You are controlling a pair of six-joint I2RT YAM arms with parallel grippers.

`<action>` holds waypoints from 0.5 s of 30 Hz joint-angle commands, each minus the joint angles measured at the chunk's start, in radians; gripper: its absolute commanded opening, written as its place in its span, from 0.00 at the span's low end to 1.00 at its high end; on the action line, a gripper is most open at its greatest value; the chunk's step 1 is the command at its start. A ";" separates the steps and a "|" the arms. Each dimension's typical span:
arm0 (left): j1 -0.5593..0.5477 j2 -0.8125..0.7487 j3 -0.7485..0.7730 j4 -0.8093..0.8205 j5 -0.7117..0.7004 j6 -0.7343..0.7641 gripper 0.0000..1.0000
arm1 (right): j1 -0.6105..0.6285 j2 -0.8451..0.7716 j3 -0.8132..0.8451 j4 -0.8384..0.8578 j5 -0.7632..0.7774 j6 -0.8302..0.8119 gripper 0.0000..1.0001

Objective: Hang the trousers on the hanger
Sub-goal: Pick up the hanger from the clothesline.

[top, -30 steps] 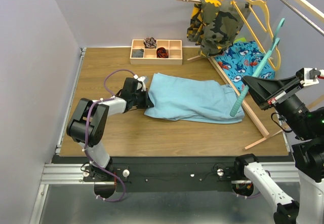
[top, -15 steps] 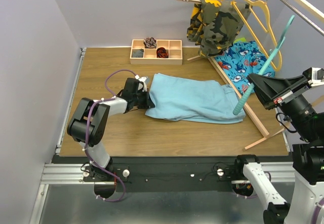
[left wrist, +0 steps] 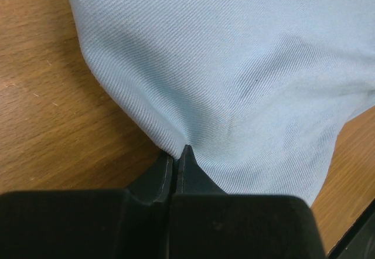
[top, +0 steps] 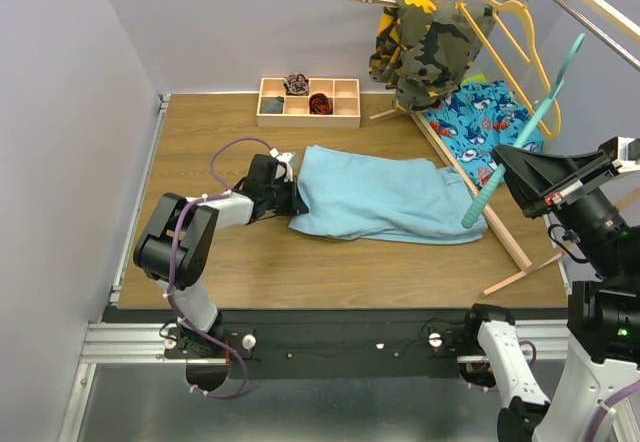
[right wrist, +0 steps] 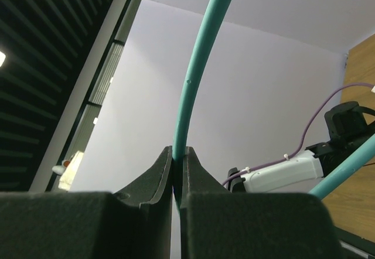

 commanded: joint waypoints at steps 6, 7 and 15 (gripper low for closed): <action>-0.036 0.009 0.000 0.035 0.037 -0.015 0.00 | -0.152 -0.006 0.058 0.097 -0.201 0.110 0.01; -0.038 0.010 0.002 0.035 0.038 -0.017 0.00 | -0.158 -0.017 0.050 0.100 -0.201 0.140 0.01; -0.041 0.001 -0.006 0.040 0.038 -0.018 0.00 | -0.183 -0.068 -0.025 0.134 -0.207 0.206 0.01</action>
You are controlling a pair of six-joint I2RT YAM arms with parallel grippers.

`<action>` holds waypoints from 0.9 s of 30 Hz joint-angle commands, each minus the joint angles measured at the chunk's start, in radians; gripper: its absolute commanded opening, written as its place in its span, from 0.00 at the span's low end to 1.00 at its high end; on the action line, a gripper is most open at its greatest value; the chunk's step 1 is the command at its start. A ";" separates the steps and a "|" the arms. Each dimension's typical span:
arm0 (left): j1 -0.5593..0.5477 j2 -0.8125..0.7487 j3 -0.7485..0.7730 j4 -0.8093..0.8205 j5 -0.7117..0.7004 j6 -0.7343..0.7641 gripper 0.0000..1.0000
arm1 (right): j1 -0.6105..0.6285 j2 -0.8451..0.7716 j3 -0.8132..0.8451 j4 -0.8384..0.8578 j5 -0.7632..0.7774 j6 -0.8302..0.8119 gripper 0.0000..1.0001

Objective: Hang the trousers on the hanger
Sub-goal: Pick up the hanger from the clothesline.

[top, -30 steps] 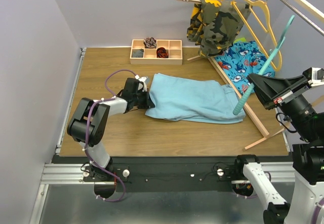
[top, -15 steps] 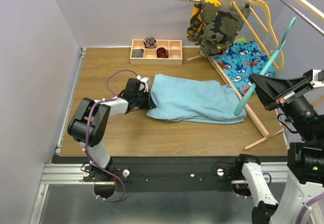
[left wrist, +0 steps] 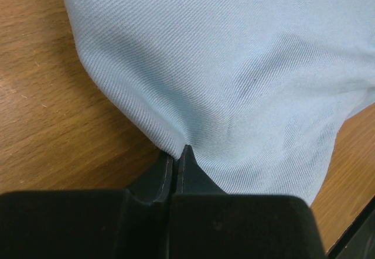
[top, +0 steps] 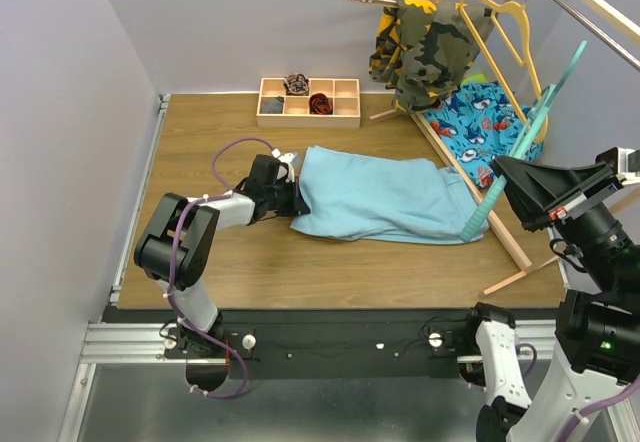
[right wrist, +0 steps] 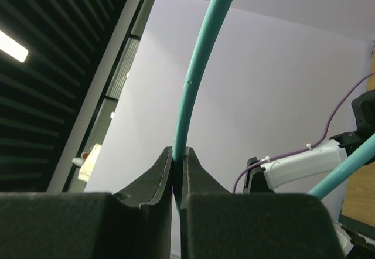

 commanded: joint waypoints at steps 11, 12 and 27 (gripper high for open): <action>-0.033 0.009 -0.006 0.037 0.035 -0.017 0.00 | -0.052 -0.022 -0.038 0.107 -0.093 0.081 0.01; -0.033 0.009 -0.006 0.037 0.034 -0.019 0.00 | -0.061 -0.021 -0.034 0.110 -0.096 0.081 0.01; -0.054 -0.050 0.023 -0.064 -0.144 0.001 0.28 | -0.156 -0.007 -0.040 0.187 -0.202 0.152 0.01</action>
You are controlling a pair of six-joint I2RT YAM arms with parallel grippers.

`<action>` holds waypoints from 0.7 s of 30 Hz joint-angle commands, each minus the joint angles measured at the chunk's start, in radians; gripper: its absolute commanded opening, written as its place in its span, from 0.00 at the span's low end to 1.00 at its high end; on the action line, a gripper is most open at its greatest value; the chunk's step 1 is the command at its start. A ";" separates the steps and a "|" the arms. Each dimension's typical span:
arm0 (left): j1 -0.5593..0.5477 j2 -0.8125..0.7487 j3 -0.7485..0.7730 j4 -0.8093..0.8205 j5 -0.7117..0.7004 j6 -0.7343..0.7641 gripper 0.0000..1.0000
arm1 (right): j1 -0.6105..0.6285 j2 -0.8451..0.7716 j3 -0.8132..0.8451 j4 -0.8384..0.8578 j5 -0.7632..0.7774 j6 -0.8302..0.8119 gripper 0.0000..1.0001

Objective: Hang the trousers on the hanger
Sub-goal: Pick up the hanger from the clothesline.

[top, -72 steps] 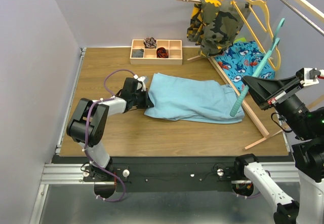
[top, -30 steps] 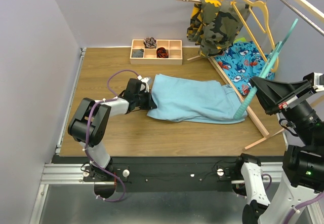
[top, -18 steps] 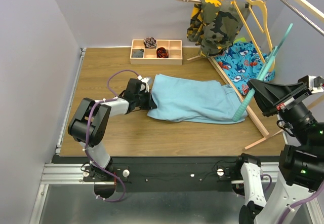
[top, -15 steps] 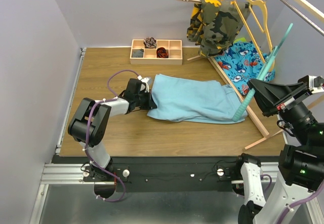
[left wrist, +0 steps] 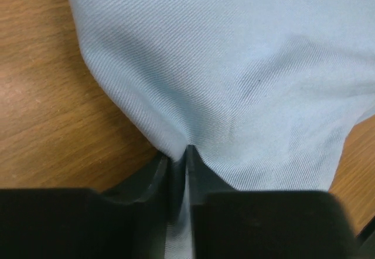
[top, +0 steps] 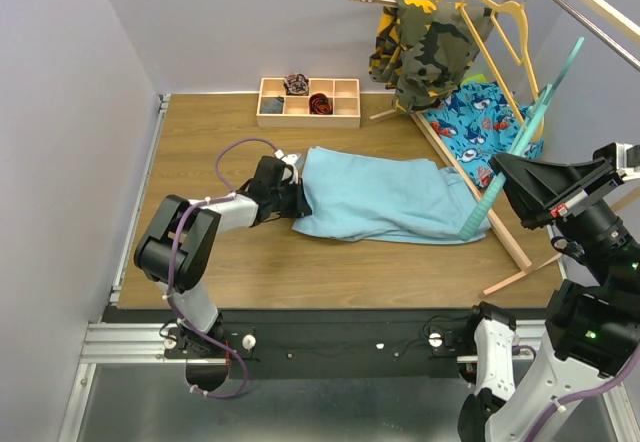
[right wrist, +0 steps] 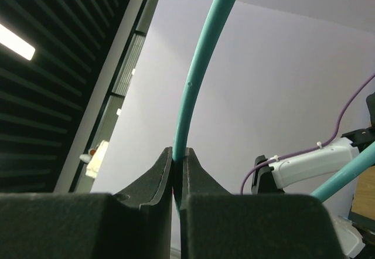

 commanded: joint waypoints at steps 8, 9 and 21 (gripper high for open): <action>-0.023 -0.254 0.124 -0.266 -0.245 0.071 0.93 | -0.009 0.001 -0.072 0.061 -0.058 -0.088 0.01; -0.023 -0.285 0.141 -0.280 -0.252 0.075 0.93 | -0.009 -0.001 -0.080 0.061 -0.058 -0.095 0.01; -0.136 -0.686 0.302 -0.182 0.017 0.047 0.93 | -0.009 -0.057 -0.230 0.044 0.007 -0.184 0.01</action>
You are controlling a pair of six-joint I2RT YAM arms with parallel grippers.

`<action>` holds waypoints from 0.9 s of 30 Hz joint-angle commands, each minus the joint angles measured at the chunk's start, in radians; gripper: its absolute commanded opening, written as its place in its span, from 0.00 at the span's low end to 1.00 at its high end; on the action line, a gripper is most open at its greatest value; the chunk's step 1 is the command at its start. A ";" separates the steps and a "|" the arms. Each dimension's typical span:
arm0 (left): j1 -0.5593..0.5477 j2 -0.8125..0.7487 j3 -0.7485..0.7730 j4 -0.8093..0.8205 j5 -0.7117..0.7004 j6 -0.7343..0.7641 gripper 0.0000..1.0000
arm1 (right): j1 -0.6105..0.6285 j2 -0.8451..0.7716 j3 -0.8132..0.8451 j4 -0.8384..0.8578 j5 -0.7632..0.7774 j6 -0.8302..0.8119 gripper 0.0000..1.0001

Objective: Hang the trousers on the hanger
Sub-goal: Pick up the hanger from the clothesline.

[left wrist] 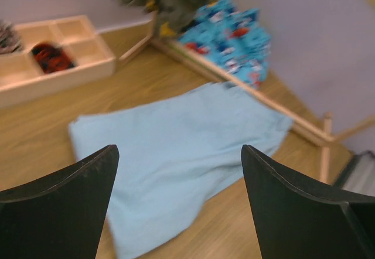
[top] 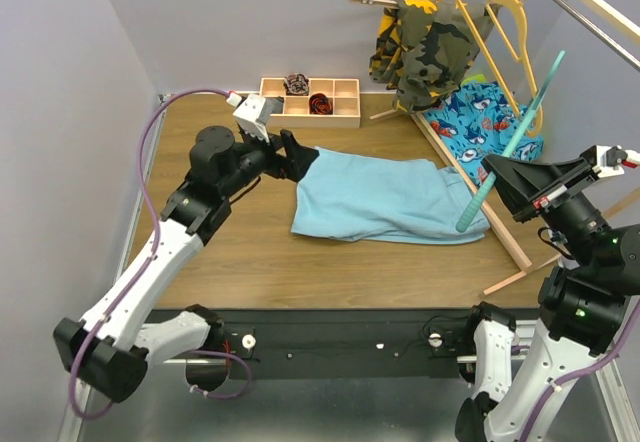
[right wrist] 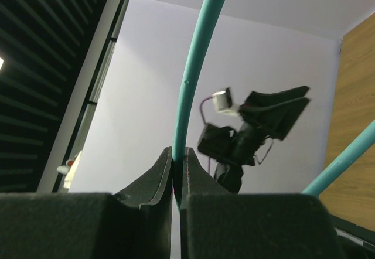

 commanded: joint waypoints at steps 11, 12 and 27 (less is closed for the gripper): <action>-0.510 0.077 0.380 0.108 -0.033 -0.080 0.93 | -0.007 0.007 -0.005 -0.022 0.021 -0.087 0.01; -0.527 0.088 0.410 0.108 -0.039 -0.079 0.93 | -0.007 0.008 -0.002 -0.024 0.026 -0.088 0.01; -0.784 0.387 0.755 -0.026 -0.178 0.015 0.93 | -0.007 0.024 0.013 -0.065 0.043 -0.119 0.01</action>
